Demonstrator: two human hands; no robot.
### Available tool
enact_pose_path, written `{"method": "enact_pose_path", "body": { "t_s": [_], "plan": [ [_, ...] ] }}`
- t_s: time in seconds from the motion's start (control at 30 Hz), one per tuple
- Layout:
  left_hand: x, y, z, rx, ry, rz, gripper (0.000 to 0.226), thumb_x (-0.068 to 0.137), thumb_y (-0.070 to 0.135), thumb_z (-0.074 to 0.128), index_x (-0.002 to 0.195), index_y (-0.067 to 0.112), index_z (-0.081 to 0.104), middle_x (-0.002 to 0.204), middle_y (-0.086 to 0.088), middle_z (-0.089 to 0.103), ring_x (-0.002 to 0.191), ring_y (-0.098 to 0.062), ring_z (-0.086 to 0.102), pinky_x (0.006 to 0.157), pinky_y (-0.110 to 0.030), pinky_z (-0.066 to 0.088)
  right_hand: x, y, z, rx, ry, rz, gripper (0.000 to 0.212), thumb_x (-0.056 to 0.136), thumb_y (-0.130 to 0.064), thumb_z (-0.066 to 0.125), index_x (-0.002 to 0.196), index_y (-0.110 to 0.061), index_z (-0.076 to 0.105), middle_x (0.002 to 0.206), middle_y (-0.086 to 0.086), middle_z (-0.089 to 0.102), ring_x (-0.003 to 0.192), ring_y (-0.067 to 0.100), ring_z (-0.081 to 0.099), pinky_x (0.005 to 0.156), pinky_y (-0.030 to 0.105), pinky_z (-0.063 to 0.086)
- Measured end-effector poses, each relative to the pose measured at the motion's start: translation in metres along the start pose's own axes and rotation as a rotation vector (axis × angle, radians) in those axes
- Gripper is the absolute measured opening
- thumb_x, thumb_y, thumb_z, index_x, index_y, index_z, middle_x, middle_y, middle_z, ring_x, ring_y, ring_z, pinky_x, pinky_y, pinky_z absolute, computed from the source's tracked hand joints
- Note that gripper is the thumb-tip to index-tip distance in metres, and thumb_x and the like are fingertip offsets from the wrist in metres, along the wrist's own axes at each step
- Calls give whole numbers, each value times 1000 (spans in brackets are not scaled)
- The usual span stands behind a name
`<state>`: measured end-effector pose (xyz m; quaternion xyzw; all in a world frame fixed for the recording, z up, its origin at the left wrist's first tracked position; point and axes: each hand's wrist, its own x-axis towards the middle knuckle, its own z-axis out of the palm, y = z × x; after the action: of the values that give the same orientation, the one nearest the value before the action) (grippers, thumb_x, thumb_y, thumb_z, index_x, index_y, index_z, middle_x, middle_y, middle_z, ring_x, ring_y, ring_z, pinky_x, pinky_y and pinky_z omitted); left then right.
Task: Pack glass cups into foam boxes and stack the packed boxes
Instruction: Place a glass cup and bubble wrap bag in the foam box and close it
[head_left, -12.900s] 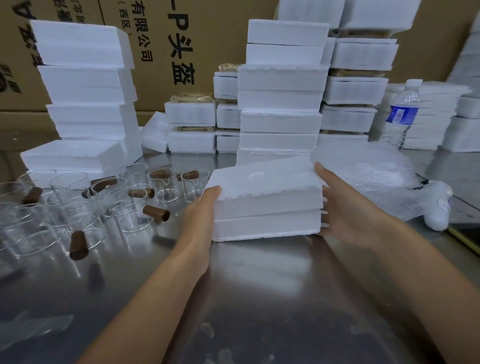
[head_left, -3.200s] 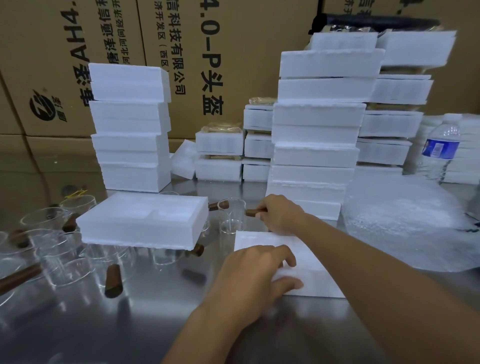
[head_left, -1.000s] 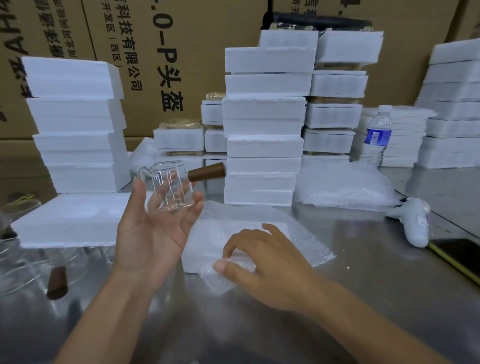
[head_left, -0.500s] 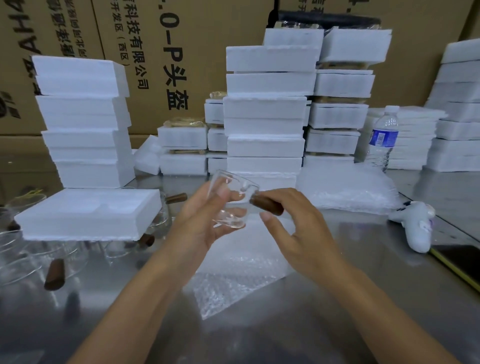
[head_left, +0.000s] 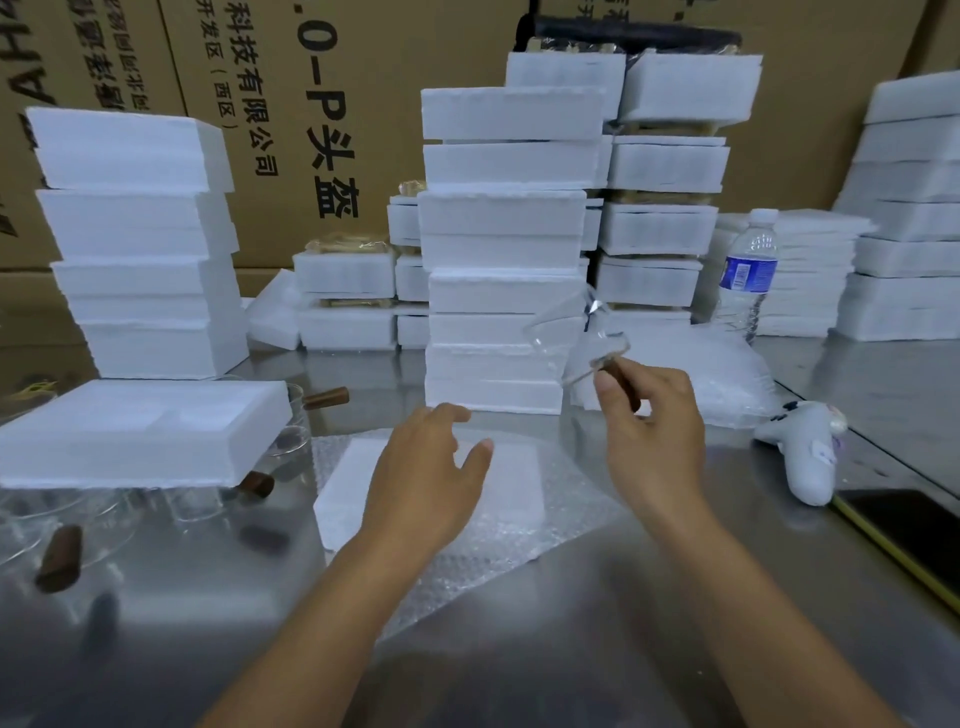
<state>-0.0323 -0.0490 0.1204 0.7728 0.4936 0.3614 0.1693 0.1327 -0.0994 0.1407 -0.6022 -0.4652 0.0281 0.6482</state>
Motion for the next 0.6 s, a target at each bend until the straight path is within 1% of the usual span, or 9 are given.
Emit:
{"method": "enact_pose_path", "body": {
  "t_s": [0.07, 0.13, 0.2, 0.27, 0.33, 0.4, 0.47, 0.53, 0.6],
  "plan": [
    [2, -4, 1, 129, 12, -36, 44, 93, 41, 53, 133, 23, 49, 118, -2, 55, 112, -19, 48, 93, -32, 42, -1, -4, 1, 105, 6, 59, 18, 93, -22, 57, 92, -39, 63, 93, -12, 48, 76, -21, 48, 66, -6, 30],
    [6, -6, 0, 190, -25, -85, 48, 93, 44, 52, 137, 25, 47, 127, -4, 54, 120, -22, 47, 99, -38, 41, -1, -7, 2, 160, -6, 74, 23, 92, -24, 57, 84, -45, 57, 94, -13, 51, 73, -21, 49, 66, -6, 32],
    [8, -7, -2, 203, -83, -112, 45, 93, 48, 50, 135, 31, 50, 128, -1, 57, 119, -20, 51, 97, -34, 42, -2, -9, 2, 177, -32, 85, 23, 92, -25, 57, 83, -47, 56, 95, -13, 52, 75, -20, 50, 66, -6, 33],
    [8, -7, -3, 200, -118, -125, 40, 91, 53, 51, 128, 38, 54, 124, 7, 61, 113, -15, 55, 87, -28, 42, -2, -9, 2, 173, -45, 89, 25, 92, -25, 57, 82, -48, 56, 94, -12, 53, 75, -18, 50, 67, -6, 33],
    [8, -6, -5, 203, -129, -127, 34, 89, 55, 53, 120, 42, 57, 109, 12, 62, 99, -12, 58, 75, -26, 40, -2, -8, 3, 165, -49, 94, 26, 92, -26, 57, 81, -49, 55, 95, -11, 53, 75, -18, 50, 67, -6, 32],
    [7, -5, -6, 202, -99, -117, 23, 88, 53, 55, 109, 43, 59, 84, 17, 56, 77, -8, 56, 63, -25, 37, -2, -7, 3, 171, -47, 104, 25, 93, -26, 57, 83, -49, 55, 96, -12, 53, 76, -18, 50, 67, -7, 32],
    [7, -4, -7, 179, -36, -102, 11, 89, 48, 58, 95, 39, 60, 65, 13, 53, 61, -6, 53, 52, -24, 33, -1, -6, 3, 183, -41, 105, 22, 93, -25, 57, 86, -46, 56, 96, -11, 53, 75, -21, 49, 68, -7, 32],
    [7, -5, -6, 160, 8, -79, 9, 90, 42, 59, 85, 34, 60, 53, 8, 50, 51, -9, 50, 47, -24, 29, 0, -6, 2, 194, -41, 102, 18, 93, -24, 56, 91, -43, 57, 98, -9, 54, 75, -22, 49, 69, -7, 32],
    [9, -6, -8, 110, 36, -53, 12, 90, 36, 61, 78, 34, 59, 48, 7, 48, 47, -10, 47, 46, -24, 30, 0, -5, 2, 201, -47, 100, 17, 93, -24, 56, 92, -41, 58, 100, -7, 55, 75, -21, 50, 69, -7, 33]
  ]
}}
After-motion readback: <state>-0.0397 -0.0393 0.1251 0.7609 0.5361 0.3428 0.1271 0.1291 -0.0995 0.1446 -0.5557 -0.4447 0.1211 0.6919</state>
